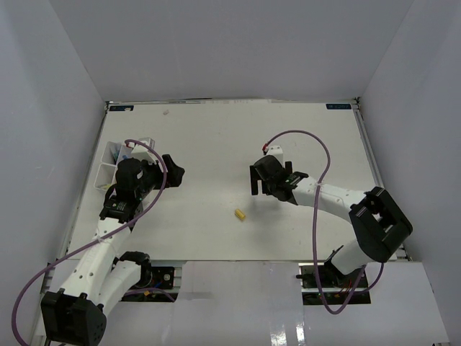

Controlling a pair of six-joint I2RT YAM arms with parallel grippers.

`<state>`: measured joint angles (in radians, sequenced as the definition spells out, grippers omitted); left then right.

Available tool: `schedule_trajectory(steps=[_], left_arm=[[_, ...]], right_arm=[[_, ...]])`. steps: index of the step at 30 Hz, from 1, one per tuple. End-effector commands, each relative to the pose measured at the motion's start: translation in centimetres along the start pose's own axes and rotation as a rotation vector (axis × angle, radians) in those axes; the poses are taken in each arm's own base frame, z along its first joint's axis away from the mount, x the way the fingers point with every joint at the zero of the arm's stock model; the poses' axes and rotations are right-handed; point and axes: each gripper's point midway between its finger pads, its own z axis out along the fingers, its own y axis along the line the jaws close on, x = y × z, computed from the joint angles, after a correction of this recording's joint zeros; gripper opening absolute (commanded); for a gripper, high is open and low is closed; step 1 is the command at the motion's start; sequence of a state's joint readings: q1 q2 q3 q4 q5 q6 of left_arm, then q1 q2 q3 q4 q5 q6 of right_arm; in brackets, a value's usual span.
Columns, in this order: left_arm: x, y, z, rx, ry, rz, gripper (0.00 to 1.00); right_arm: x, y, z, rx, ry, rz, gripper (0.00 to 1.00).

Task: Sort the stationery into containers
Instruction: Pick up the pen from the center of the board.

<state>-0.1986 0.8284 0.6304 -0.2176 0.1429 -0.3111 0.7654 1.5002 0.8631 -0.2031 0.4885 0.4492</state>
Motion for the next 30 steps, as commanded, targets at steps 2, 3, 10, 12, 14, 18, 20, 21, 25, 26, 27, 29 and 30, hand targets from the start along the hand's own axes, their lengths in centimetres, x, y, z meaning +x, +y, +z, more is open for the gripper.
schedule_trajectory(steps=[2,3,10,12,14,18,20,21,25,26,27,29,30], left_arm=[[-0.8,-0.7,-0.2,0.024,-0.014,0.015,0.98],[-0.9,-0.7,-0.3,0.025,-0.017,0.016,0.98],[-0.8,-0.7,-0.2,0.026,-0.014,0.016,0.98],[-0.9,-0.8,-0.3,0.028,-0.016,0.016,0.98],[-0.9,-0.8,-0.3,0.028,-0.018,0.016,0.98],[-0.9,-0.8,-0.3,0.03,-0.017,0.016,0.98],[-0.8,-0.8,-0.3,0.029,-0.014,0.016,0.98],[-0.8,-0.9,-0.3,0.032,-0.015,0.017,0.98],[-0.8,-0.9,-0.3,0.034,-0.014,0.017,0.98],[-0.8,-0.8,-0.3,0.032,-0.015,0.017,0.98],[-0.8,-0.9,-0.3,0.033,-0.016,0.017,0.98],[-0.8,-0.9,-0.3,0.034,-0.014,0.017,0.98],[-0.8,-0.9,-0.3,0.034,-0.014,0.017,0.98]], right_arm=[[-2.4,0.3,0.8,0.046,-0.046,0.048,0.98],[-2.1,0.3,1.3,0.055,-0.032,0.044,0.95],[-2.0,0.2,3.1,0.093,-0.009,0.08,0.88],[-1.8,0.1,3.6,0.103,0.002,0.091,0.87],[-1.7,-0.1,4.0,0.108,0.007,0.108,0.86],[-1.0,-0.4,4.8,0.127,0.029,0.11,0.84],[-0.9,-0.6,5.0,0.13,0.035,0.119,0.83],[-0.8,-0.5,5.2,0.131,0.041,0.12,0.8],[-0.3,-0.9,5.8,0.136,0.065,0.132,0.78],[-0.1,-1.1,6.0,0.139,0.072,0.136,0.77],[0.0,-1.1,6.1,0.138,0.076,0.14,0.74],[0.4,-1.4,6.2,0.143,0.086,0.145,0.72],[0.6,-1.4,6.3,0.143,0.09,0.146,0.7]])
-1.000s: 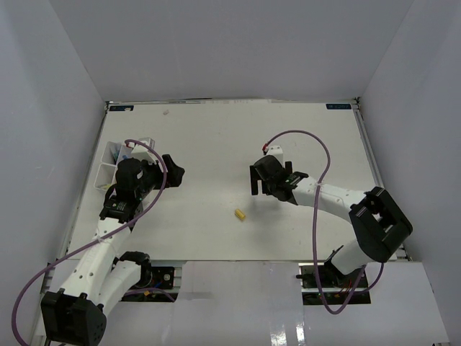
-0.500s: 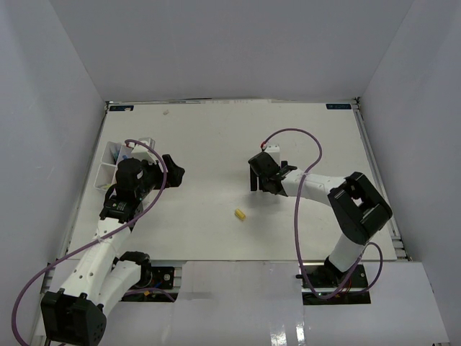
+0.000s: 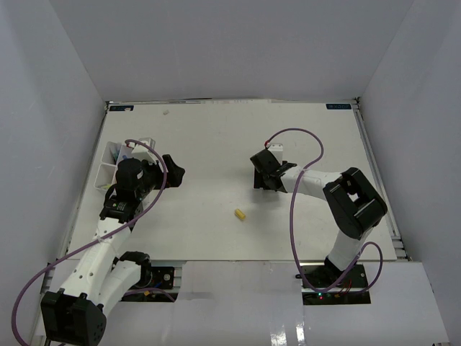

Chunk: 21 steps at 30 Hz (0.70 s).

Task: Sort the stationery into containers
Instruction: Pick up the pen from the center of the board.

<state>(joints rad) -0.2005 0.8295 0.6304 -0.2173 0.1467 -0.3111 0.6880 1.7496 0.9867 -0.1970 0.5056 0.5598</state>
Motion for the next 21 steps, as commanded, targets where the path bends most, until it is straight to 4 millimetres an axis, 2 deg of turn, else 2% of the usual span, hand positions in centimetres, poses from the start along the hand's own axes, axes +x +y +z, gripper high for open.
schedule_trajectory(steps=[1,4,7,11,13,15,17,21], left_arm=[[-0.8,-0.8,-0.3,0.029,-0.015,0.016,0.98],[-0.7,-0.8,-0.3,0.03,-0.013,0.017,0.98],[-0.8,-0.8,-0.2,0.029,-0.013,0.016,0.98],[-0.5,-0.9,-0.2,0.037,-0.004,0.008,0.98],[-0.4,-1.1,-0.1,0.044,0.006,-0.018,0.98],[0.1,-1.8,0.1,0.078,0.033,-0.044,0.98],[0.5,-2.7,0.0,0.116,0.058,-0.104,0.98],[0.9,-5.2,-0.3,0.241,0.098,-0.201,0.98]], right_arm=[[0.0,-0.4,0.8,0.026,0.006,0.029,0.68],[0.3,-0.6,0.8,0.029,0.014,0.029,0.59],[0.8,-0.9,0.8,0.032,0.022,0.025,0.55],[1.5,-1.3,0.5,0.025,0.033,0.004,0.39],[1.3,-1.1,0.1,0.002,0.019,0.001,0.38],[1.8,-1.2,-0.1,-0.016,0.026,-0.02,0.3],[1.4,-0.9,-0.6,-0.047,0.008,-0.023,0.25],[0.6,-0.1,-1.9,-0.107,-0.035,-0.1,0.22]])
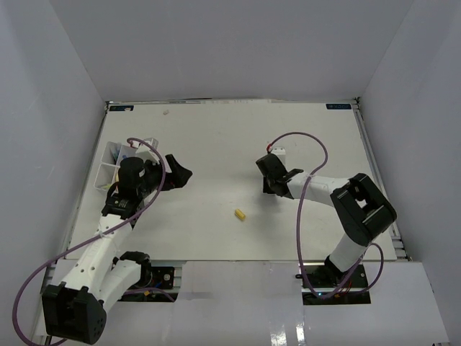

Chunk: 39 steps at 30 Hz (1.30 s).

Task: Sort the stationery into containers
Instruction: Pick up the pen from the center of the board.

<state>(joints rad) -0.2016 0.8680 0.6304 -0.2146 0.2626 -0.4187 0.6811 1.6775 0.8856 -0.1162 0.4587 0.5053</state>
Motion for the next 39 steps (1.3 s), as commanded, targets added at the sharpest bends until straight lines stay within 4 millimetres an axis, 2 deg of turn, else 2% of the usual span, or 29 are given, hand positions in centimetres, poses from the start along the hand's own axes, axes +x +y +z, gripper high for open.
schedule_trajectory(steps=[1,6,11,12,14,16,17,19,26,27,35,36,39], left_arm=[[0.3,-3.5,-0.3,0.165,0.045,-0.105,0.98],[0.6,-6.5,-0.3,0.301,0.057,-0.199,0.98],[1.1,-9.7,0.1,0.383,0.048,-0.231,0.98],[1.0,-10.3,0.2,0.395,0.046,-0.24,0.98],[1.2,-11.5,0.7,0.401,0.047,-0.238,0.97],[1.0,-12.6,1.0,0.404,0.026,-0.245,0.97],[0.9,-12.8,1.3,0.398,0.021,-0.256,0.95],[0.4,-13.7,1.5,0.398,-0.019,-0.278,0.93],[-0.7,-15.6,2.5,0.394,-0.103,-0.314,0.83],[-0.1,-15.7,3.0,0.385,-0.092,-0.313,0.81],[0.0,-16.3,4.3,0.334,-0.132,-0.345,0.66],[0.0,-16.4,4.4,0.331,-0.134,-0.345,0.62],[0.1,-16.6,4.6,0.331,-0.148,-0.345,0.58]], right_arm=[[-0.4,1.0,-1.5,-0.069,-0.027,-0.091,0.21],[-2.7,4.2,-4.8,-0.191,-0.159,-0.139,0.19],[-5.7,7.8,-9.5,-0.38,-0.342,-0.204,0.2],[-6.8,8.9,-11.2,-0.433,-0.404,-0.199,0.2],[-6.6,9.9,-12.6,-0.506,-0.445,-0.23,0.21],[-7.9,11.0,-14.9,-0.594,-0.529,-0.217,0.22],[-7.5,11.2,-15.2,-0.616,-0.538,-0.222,0.22],[-8.3,11.9,-17.0,-0.68,-0.598,-0.218,0.22],[-8.4,12.8,-19.5,-0.774,-0.693,-0.226,0.24],[-8.4,12.9,-19.7,-0.782,-0.7,-0.227,0.24],[-8.1,13.2,-20.5,-0.809,-0.732,-0.225,0.25],[-8.1,13.2,-20.5,-0.808,-0.733,-0.225,0.25],[-8.1,13.2,-20.5,-0.808,-0.735,-0.221,0.25]])
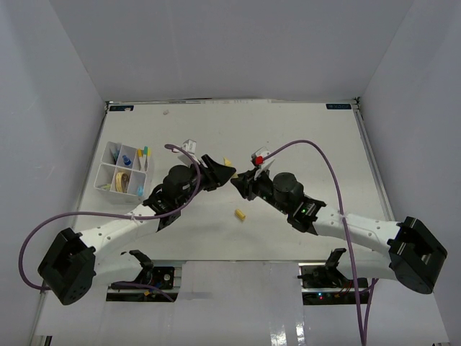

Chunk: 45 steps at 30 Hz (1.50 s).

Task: Sort the stationery into containers
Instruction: Pick up the pen from the center of the board.

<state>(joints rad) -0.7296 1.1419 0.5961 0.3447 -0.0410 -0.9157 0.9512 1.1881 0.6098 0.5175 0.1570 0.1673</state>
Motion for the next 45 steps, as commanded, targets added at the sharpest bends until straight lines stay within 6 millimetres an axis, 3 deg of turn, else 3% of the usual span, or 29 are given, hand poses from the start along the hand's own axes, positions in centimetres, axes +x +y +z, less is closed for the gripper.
schedule_trajectory(steps=[1,14,17,18,21,27,31,37,45], left_arm=[[-2.4,-2.5,0.3,0.055,-0.1,-0.01,0.57],[0.3,-3.3,0.8,0.092,-0.057,0.03,0.37],[0.2,-3.2,0.9,0.092,-0.063,0.063,0.25],[-0.1,-3.4,0.7,0.095,-0.071,0.075,0.16],[-0.8,-3.7,0.3,0.106,-0.089,0.137,0.01],[-1.3,-4.4,-0.5,0.125,-0.088,0.239,0.0],[-0.9,-4.7,-0.4,0.127,-0.047,0.292,0.0],[0.1,-5.3,0.0,0.15,0.026,0.333,0.0],[0.6,-5.7,-0.1,0.168,0.069,0.347,0.0]], right_arm=[[-2.6,0.6,-0.2,-0.017,-0.1,-0.006,0.25],[-3.2,0.1,-0.6,0.014,-0.137,0.029,0.26],[-3.1,0.2,-0.6,0.012,-0.132,0.026,0.29],[-3.0,0.2,-0.6,0.01,-0.128,0.026,0.31],[-2.4,0.3,-0.7,0.002,-0.102,0.013,0.38],[-1.3,0.5,-1.1,-0.02,-0.058,-0.012,0.58],[-1.0,0.5,-1.4,-0.026,-0.047,-0.03,0.61],[-1.0,0.7,-1.8,-0.047,-0.049,-0.058,0.55],[-0.6,0.7,-1.8,-0.049,-0.039,-0.065,0.38]])
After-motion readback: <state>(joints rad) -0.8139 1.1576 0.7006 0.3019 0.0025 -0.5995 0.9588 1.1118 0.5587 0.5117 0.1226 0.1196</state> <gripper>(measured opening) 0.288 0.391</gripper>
